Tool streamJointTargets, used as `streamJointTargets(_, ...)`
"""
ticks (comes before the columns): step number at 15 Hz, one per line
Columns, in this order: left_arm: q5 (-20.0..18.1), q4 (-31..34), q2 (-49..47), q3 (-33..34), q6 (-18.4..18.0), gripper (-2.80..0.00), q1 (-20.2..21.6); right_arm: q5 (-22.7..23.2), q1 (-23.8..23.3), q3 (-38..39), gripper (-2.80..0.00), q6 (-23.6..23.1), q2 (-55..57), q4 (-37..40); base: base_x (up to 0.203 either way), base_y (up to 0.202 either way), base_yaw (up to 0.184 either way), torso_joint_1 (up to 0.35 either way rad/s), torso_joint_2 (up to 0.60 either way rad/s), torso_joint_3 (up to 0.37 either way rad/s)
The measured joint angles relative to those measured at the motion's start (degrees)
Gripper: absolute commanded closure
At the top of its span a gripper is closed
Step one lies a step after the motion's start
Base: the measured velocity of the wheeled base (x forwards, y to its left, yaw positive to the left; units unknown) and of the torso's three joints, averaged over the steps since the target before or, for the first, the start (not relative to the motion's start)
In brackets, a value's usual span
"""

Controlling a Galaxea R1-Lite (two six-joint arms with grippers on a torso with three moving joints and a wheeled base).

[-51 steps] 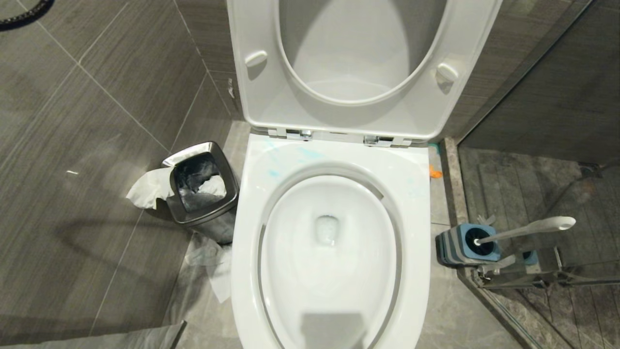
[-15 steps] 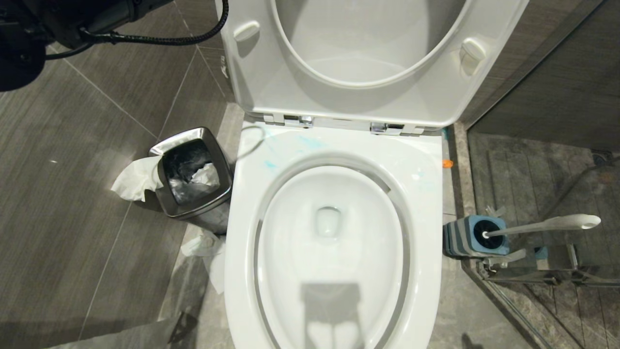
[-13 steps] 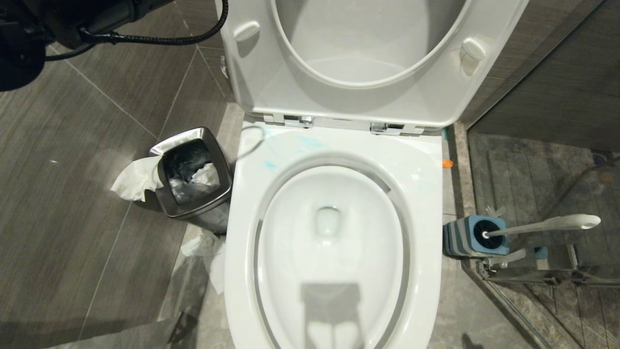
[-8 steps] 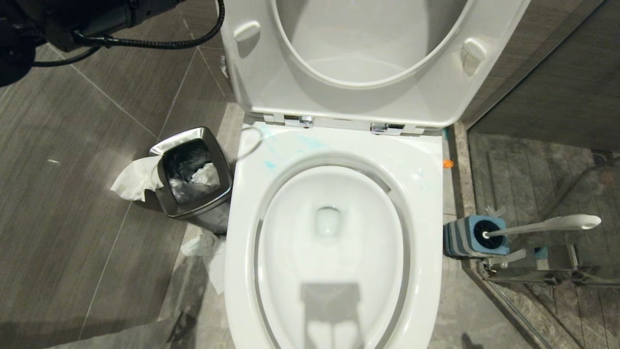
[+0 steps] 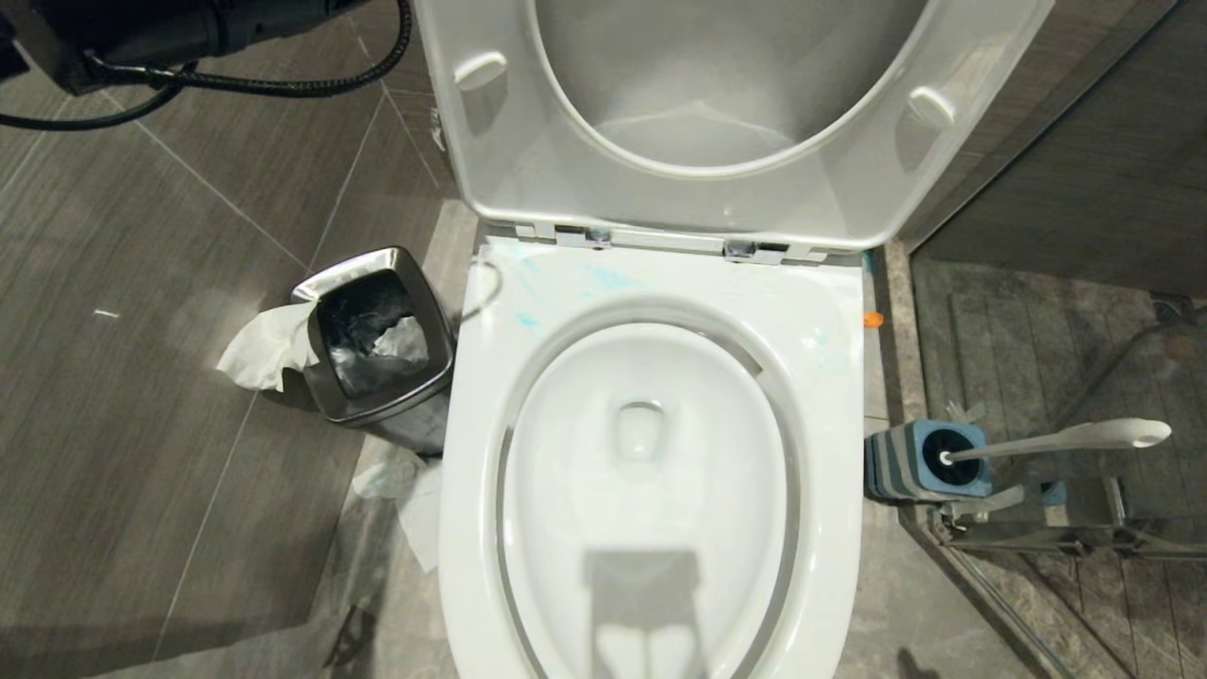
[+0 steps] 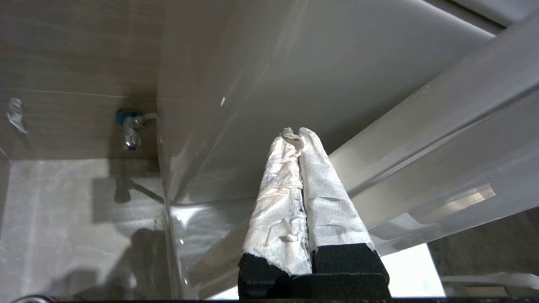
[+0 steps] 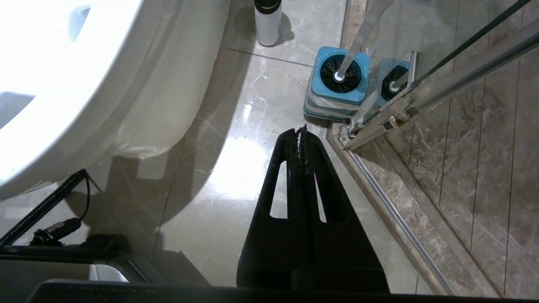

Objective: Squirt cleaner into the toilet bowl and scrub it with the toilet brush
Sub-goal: Close the toilet lid

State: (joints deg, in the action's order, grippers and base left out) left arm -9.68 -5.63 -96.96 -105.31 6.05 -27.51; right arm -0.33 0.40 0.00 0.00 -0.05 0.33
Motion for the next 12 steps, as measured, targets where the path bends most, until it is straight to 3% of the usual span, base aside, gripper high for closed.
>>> streamJointTargets(5, -6.3, 9.5, 2.8, 0.5, 1.7, 0.0, -0.4, 0.0, 0.0, 0.0, 0.0, 0.0, 0.0, 0.0, 0.0, 0.0, 0.0, 0.0, 0.0, 0.0)
streamJointTargets(12, -6.8, 14.3, 6.2, 4.2, 2.1, 0.0, -1.7, 0.0, 0.0, 0.0, 0.0, 0.0, 0.0, 0.0, 0.0, 0.0, 0.0, 0.0, 0.0, 0.0)
